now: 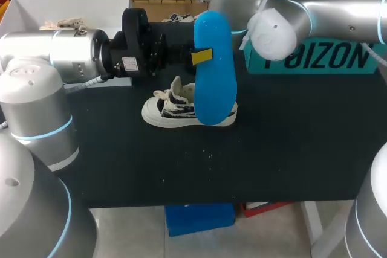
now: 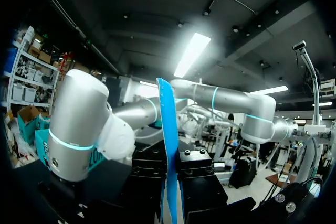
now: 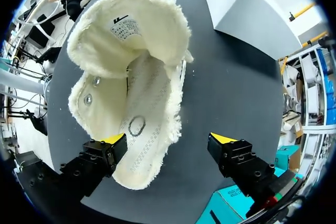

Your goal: Take the shoe out of the shoebox, open the shoe tongue, remove and reinsert the insole, then place the shoe into the shoebox

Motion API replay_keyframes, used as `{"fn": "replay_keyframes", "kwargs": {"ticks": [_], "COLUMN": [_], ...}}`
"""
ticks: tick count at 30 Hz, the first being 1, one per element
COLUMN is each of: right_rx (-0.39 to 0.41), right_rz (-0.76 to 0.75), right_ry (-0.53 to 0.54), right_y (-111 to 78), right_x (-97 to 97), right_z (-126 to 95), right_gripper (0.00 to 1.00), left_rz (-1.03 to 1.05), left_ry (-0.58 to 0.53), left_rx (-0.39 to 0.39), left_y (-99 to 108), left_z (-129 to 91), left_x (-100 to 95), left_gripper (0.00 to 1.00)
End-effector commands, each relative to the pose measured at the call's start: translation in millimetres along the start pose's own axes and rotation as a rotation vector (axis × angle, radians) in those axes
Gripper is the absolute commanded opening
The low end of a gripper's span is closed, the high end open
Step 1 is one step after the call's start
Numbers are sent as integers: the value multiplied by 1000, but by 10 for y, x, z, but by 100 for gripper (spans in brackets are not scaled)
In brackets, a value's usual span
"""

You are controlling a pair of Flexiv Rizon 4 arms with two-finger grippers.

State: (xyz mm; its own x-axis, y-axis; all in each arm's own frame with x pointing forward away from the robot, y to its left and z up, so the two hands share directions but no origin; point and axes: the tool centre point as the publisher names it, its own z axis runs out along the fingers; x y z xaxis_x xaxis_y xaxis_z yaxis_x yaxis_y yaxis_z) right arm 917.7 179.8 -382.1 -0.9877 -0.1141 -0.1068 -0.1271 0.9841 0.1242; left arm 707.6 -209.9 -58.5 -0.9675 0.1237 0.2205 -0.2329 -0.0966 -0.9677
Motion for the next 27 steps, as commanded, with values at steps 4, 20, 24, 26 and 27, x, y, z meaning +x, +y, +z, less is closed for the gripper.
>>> {"fn": "replay_keyframes", "kwargs": {"ticks": [4, 20, 24, 26, 27], "right_rx": [93, 71, 40, 40, 40], "right_rz": [-2, -5, -9, -9, -9], "right_ry": [21, 48, 79, 79, 79], "right_y": [188, 350, 375, 375, 375], "right_x": [-86, -108, -82, -82, -82], "right_z": [102, 177, 183, 183, 183], "right_gripper": [100, 0, 0, 0, 0], "left_rz": [2, 2, 2, 2, 2], "left_ry": [-5, -5, -5, -5, -5], "left_rx": [2, 2, 2, 2, 2], "left_y": [12, 12, 12, 12, 12], "left_z": [27, 27, 27, 27, 27], "left_x": [-4, -4, -4, -4, -4], "left_gripper": [0, 0, 0, 0, 0]}}
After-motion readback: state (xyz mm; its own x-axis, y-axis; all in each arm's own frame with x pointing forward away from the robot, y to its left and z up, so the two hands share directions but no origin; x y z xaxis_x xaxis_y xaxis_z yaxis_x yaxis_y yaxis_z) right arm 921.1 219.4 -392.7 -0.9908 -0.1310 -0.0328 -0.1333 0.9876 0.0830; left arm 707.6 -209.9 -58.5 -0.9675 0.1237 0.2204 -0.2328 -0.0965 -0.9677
